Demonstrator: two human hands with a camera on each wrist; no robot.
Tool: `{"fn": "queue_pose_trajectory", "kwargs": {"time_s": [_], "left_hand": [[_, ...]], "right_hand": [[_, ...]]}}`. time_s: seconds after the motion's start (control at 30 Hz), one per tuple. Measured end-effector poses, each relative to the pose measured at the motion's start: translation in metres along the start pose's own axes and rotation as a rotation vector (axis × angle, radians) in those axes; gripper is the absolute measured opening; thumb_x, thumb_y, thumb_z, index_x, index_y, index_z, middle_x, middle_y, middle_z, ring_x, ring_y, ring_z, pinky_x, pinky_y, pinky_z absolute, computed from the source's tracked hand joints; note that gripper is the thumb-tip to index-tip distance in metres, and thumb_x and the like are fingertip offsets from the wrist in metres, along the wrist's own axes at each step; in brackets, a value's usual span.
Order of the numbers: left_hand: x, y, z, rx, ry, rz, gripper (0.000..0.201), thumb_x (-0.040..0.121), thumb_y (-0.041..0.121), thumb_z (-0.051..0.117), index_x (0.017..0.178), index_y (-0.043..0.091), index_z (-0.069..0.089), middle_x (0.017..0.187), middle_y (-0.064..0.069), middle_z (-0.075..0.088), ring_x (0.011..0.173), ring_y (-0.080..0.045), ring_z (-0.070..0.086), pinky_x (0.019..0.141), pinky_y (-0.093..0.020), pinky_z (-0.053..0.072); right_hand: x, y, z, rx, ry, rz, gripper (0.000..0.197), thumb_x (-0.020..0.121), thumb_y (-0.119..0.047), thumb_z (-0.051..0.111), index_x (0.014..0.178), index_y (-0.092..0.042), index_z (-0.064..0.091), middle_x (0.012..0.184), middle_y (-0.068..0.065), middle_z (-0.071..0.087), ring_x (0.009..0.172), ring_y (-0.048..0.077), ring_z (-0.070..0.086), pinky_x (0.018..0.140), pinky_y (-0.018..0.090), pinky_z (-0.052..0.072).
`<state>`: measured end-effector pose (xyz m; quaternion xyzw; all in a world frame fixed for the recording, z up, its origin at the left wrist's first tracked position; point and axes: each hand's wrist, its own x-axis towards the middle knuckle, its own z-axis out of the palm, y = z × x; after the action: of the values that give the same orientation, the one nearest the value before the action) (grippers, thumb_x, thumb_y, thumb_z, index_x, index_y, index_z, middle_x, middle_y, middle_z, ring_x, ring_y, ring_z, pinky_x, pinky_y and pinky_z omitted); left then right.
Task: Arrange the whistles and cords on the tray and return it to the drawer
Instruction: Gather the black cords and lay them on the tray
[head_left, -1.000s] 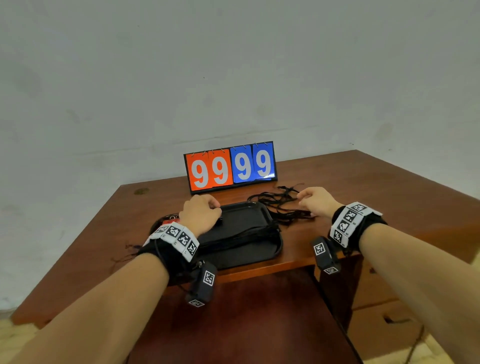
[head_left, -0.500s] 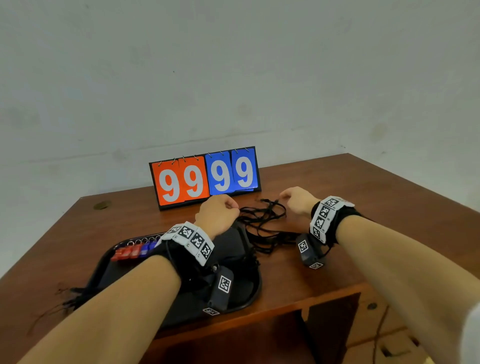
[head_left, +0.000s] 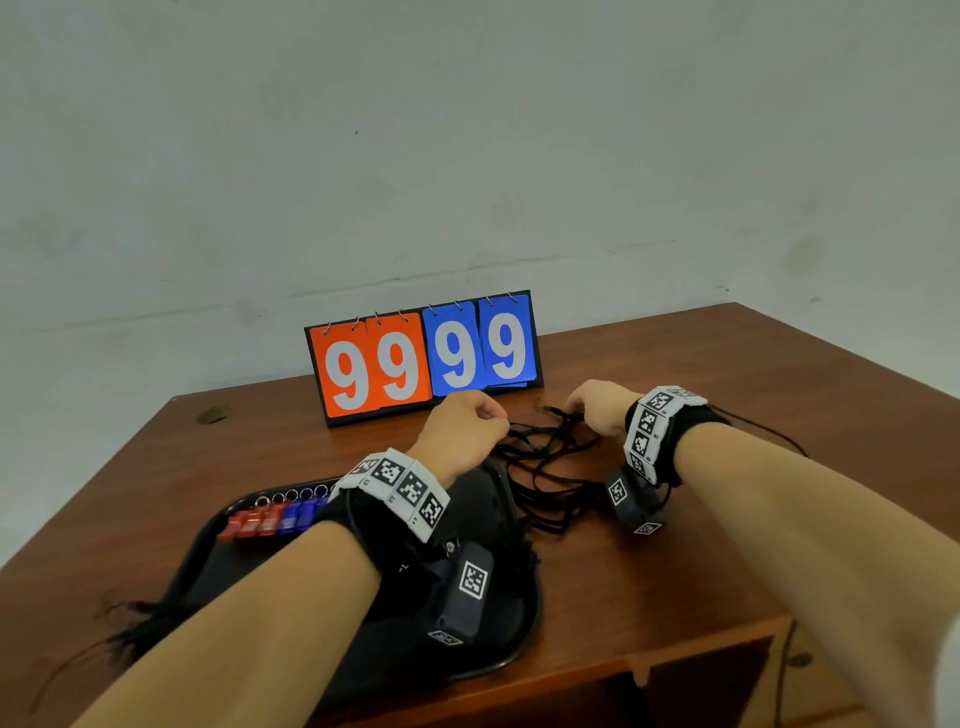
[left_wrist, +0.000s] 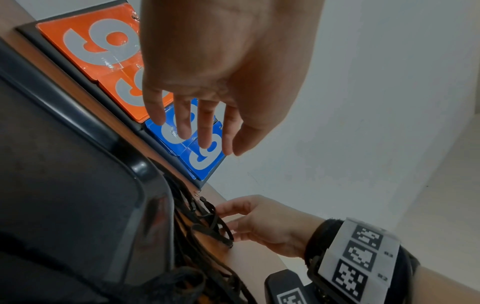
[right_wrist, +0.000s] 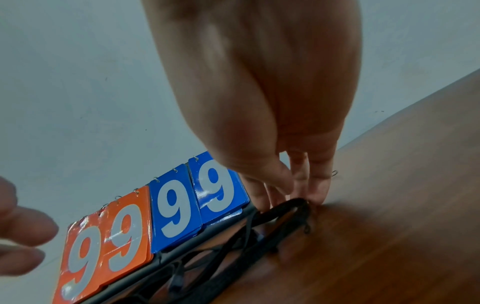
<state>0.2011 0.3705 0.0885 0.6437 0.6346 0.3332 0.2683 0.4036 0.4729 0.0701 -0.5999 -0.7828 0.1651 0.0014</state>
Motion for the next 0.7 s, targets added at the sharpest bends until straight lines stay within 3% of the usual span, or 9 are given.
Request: {"fn": "queue_pose_trajectory", "kwargs": {"time_s": [0.2, 0.4, 0.5, 0.7], "left_hand": [[-0.005, 0.0, 0.003, -0.007, -0.015, -0.003, 0.008, 0.089, 0.02, 0.063, 0.095, 0.024, 0.068, 0.098, 0.005, 0.066, 0.094, -0.011, 0.063, 0.089, -0.032, 0.054], [-0.012, 0.003, 0.002, -0.012, -0.019, 0.0, 0.008, 0.089, 0.02, 0.063, 0.094, 0.025, 0.068, 0.097, 0.004, 0.066, 0.093, -0.012, 0.063, 0.088, -0.032, 0.054], [-0.016, 0.005, 0.002, -0.013, -0.017, -0.001, 0.008, 0.089, 0.02, 0.063, 0.094, 0.025, 0.067, 0.096, 0.005, 0.066, 0.093, -0.012, 0.063, 0.087, -0.031, 0.053], [-0.022, 0.005, 0.004, -0.012, -0.021, -0.006, 0.009, 0.088, 0.019, 0.063, 0.092, 0.024, 0.069, 0.098, 0.005, 0.067, 0.095, -0.011, 0.063, 0.089, -0.031, 0.053]], "right_hand": [[-0.012, -0.001, -0.004, -0.034, 0.015, 0.07, 0.05, 0.087, 0.016, 0.048, 0.127, -0.01, 0.064, 0.131, 0.009, 0.061, 0.117, 0.029, 0.059, 0.091, 0.03, 0.051], [-0.024, 0.006, -0.004, -0.056, -0.013, 0.151, 0.038, 0.087, 0.011, 0.058, 0.121, -0.005, 0.066, 0.122, 0.011, 0.066, 0.109, 0.028, 0.064, 0.083, 0.029, 0.054], [-0.029, 0.008, -0.004, -0.067, -0.005, 0.194, 0.031, 0.088, 0.001, 0.065, 0.118, -0.002, 0.065, 0.118, 0.014, 0.068, 0.107, 0.029, 0.066, 0.087, 0.033, 0.056], [-0.038, 0.019, -0.004, -0.038, -0.032, 0.283, 0.041, 0.085, -0.022, 0.076, 0.117, 0.0, 0.062, 0.111, 0.015, 0.07, 0.098, 0.029, 0.069, 0.084, 0.035, 0.057]]}}
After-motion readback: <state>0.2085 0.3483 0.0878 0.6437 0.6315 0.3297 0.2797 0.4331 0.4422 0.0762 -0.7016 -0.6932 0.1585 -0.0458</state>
